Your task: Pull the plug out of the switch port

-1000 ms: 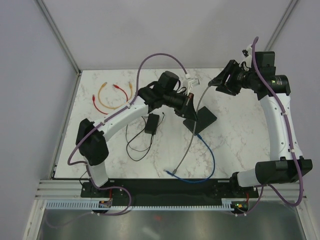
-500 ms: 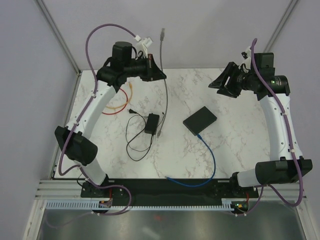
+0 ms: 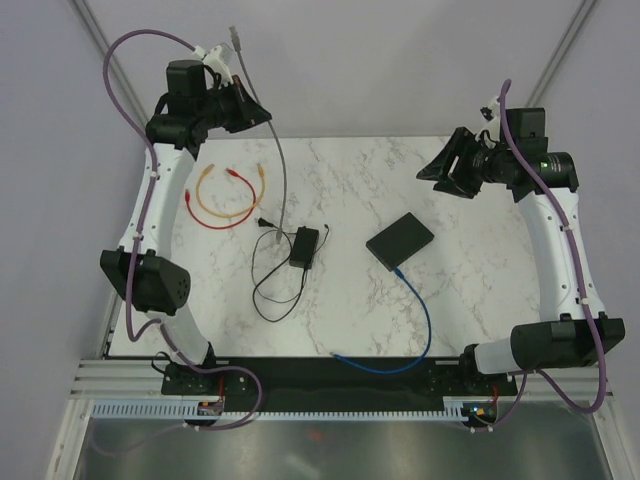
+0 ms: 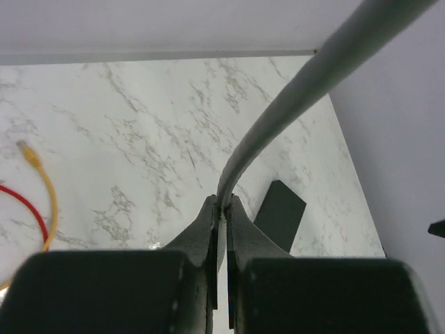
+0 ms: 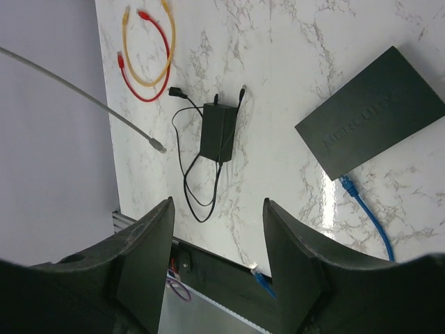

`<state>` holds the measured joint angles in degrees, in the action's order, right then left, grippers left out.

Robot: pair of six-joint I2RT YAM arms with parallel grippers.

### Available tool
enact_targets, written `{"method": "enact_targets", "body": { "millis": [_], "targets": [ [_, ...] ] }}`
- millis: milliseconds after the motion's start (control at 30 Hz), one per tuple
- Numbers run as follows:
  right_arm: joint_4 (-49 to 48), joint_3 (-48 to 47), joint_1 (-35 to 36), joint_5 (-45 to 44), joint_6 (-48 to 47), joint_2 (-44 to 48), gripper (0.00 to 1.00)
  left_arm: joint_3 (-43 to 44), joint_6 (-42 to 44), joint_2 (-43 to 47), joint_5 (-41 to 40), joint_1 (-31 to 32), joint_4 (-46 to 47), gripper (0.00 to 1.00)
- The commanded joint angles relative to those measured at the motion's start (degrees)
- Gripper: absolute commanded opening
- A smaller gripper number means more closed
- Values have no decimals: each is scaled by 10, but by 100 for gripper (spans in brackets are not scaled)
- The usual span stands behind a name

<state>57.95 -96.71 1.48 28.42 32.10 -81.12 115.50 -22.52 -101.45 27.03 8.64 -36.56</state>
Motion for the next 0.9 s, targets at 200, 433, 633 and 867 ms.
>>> {"method": "enact_targets", "body": {
  "millis": [200, 433, 633, 867],
  "targets": [
    [1, 0, -2, 8, -12, 11, 62, 110, 159, -27, -172, -44, -105, 2],
    [1, 5, -2, 13, -12, 7, 62, 61, 272, -36, -321, -49, -108, 2],
    [1, 13, -2, 18, -12, 4, 62, 39, 332, -92, -181, -62, -112, 2],
    [1, 14, -2, 16, -12, 8, 62, 31, 356, -157, -113, -65, -126, 2]
  ]
}}
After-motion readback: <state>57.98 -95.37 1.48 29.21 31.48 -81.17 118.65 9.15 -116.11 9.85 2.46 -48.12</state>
